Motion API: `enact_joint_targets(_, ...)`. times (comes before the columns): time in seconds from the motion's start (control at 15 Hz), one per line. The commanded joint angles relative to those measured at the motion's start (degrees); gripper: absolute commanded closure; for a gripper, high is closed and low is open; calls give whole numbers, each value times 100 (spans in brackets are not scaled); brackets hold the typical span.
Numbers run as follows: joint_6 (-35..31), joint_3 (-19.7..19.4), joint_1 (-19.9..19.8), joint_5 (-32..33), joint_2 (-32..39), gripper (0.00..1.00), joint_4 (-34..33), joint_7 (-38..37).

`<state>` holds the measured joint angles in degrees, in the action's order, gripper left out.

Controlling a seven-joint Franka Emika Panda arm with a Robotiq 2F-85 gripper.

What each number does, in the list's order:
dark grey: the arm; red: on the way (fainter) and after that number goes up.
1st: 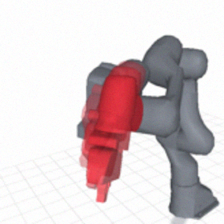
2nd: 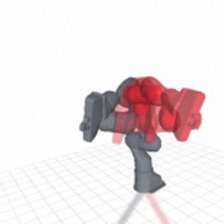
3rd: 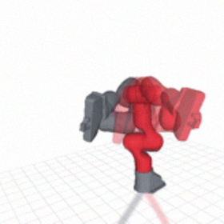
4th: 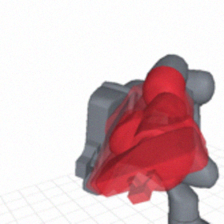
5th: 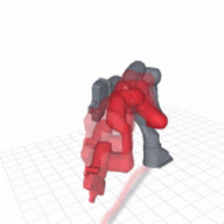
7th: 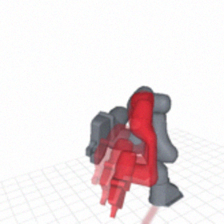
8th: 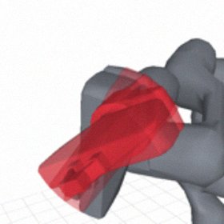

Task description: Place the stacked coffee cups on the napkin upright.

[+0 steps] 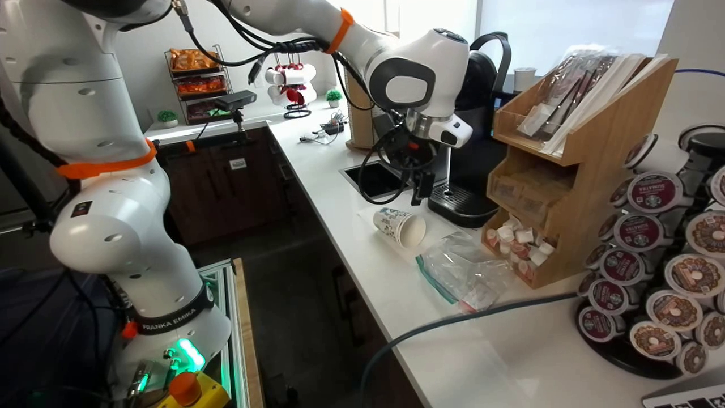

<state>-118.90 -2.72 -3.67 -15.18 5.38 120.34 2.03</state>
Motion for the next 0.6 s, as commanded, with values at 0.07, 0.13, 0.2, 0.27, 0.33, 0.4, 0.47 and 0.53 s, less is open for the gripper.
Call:
enact_joint_targets(0.07,88,-16,-22,3,4,0,-8,38)
enact_joint_targets(0.13,101,-17,-25,2,4,0,-8,41)
enact_joint_targets(0.2,103,-16,-25,2,3,0,-8,41)
enact_joint_targets(0.27,104,-15,-25,2,4,0,-8,42)
enact_joint_targets(0.33,202,-7,-20,78,17,0,-32,169)
enact_joint_targets(0.4,250,-7,-20,223,29,0,-35,332)
enact_joint_targets(0.47,313,-11,-28,308,39,0,-30,465)
enact_joint_targets(0.53,321,-17,-35,390,45,0,-15,578)
